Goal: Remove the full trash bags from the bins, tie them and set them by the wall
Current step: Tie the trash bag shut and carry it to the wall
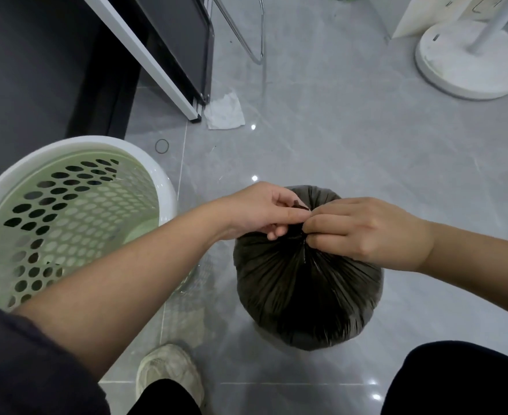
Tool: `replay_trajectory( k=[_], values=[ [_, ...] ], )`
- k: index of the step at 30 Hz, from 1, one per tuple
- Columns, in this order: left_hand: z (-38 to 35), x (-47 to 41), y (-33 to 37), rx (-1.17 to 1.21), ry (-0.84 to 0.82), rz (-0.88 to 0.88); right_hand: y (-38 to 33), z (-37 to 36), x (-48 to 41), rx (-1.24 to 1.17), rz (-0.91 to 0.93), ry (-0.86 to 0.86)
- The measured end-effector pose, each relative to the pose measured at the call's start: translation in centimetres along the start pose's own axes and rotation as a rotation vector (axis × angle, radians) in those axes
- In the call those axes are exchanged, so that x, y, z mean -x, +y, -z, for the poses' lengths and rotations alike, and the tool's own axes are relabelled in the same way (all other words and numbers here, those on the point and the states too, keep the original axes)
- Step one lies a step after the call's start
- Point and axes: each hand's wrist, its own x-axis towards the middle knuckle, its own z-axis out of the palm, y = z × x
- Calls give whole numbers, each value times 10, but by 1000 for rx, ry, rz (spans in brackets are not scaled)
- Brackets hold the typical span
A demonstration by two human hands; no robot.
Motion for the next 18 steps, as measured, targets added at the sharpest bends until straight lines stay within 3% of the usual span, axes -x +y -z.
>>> replay_trajectory(
  k=[4,7,9,11,14,18],
  values=[
    [-1,-1,-3,-100,169,-67,2,-2,-5,-53,-167,48],
    [-8,-8,-8,-221,300,-119,5,-11,-7,-234,-359,61],
    [-14,-13,-15,-355,428,-178,9,-16,-7,-381,-430,21],
    [-20,-17,-21,-424,455,-202,12,-20,-8,-487,-455,-51],
    [-25,-22,-29,-341,434,-144,10,-30,-8,-651,-602,-63],
    [-30,-27,-36,-64,593,-76,-2,-48,-4,-886,-1043,205]
  ],
)
